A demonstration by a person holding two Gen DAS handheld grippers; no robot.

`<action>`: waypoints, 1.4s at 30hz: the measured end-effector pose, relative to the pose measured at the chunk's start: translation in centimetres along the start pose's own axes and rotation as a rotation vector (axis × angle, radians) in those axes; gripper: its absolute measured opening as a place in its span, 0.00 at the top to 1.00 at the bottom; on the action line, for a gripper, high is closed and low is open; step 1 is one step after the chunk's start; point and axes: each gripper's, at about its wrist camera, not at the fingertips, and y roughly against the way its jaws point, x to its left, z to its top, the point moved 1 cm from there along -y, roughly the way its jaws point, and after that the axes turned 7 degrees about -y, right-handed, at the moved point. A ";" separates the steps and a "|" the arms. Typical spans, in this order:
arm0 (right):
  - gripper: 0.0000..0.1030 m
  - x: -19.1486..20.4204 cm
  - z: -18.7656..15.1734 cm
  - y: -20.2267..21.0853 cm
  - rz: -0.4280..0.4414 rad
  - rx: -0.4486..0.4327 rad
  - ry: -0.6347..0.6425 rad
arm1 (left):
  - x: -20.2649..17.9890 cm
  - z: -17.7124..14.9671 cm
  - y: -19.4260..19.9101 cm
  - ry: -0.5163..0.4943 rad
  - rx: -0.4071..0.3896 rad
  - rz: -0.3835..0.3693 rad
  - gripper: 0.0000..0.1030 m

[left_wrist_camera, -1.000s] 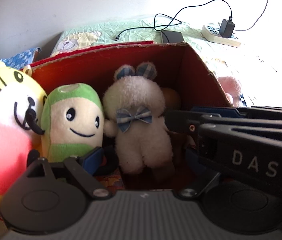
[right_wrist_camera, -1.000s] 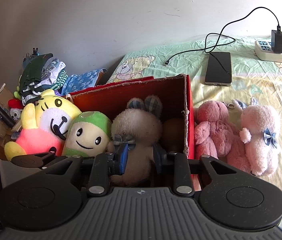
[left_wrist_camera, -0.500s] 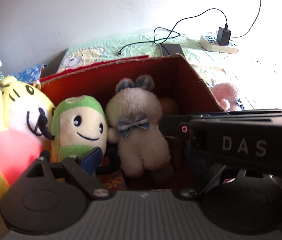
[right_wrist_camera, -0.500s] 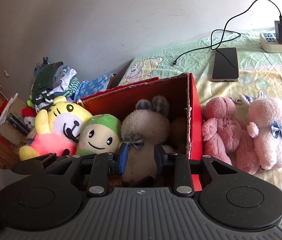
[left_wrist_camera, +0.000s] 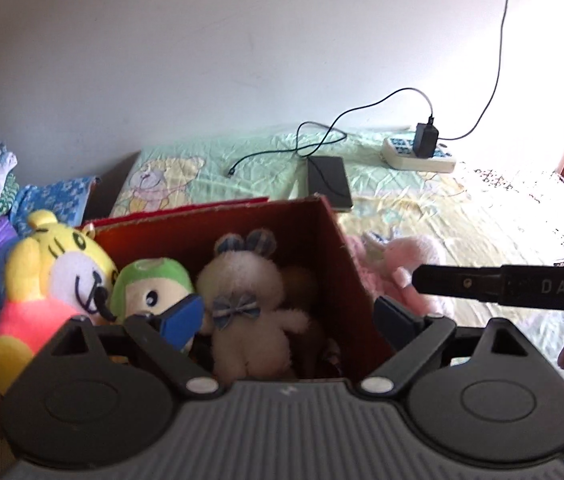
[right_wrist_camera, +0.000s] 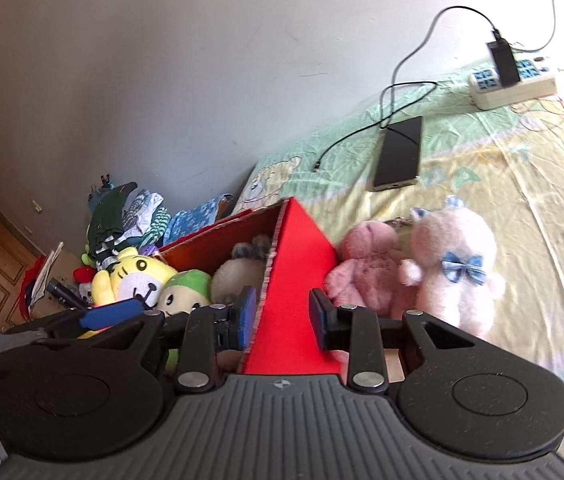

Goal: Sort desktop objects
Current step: 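Move the right tool out of the box toward the other white rabbit plush, then grasp the second white rabbit plush with blue bow with the right tool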

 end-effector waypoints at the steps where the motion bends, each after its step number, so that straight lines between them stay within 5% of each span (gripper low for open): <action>1: 0.69 -1.2 0.3 0.5 -0.011 -0.001 -0.030 | -0.9 0.5 0.3 -0.012 -0.021 -0.014 0.09; 9: 0.63 -8.6 2.3 3.7 -0.067 -0.011 -0.187 | -8.8 2.9 -1.5 -0.101 -0.035 -0.138 0.06; 18: 0.57 -12.4 5.8 3.7 -0.077 0.057 -0.141 | -15.0 3.6 -8.8 -0.122 0.059 -0.115 0.05; 31: 0.49 -16.3 8.4 -2.3 0.042 0.223 -0.278 | -16.4 3.7 -16.4 -0.076 0.140 -0.055 0.06; 38: 0.44 -17.6 8.8 -5.5 0.058 0.281 -0.300 | -16.9 3.3 -18.9 -0.088 0.206 -0.045 0.23; 42: 0.43 -18.1 8.8 -7.3 0.075 0.310 -0.309 | -17.1 3.2 -19.7 -0.124 0.208 -0.005 0.23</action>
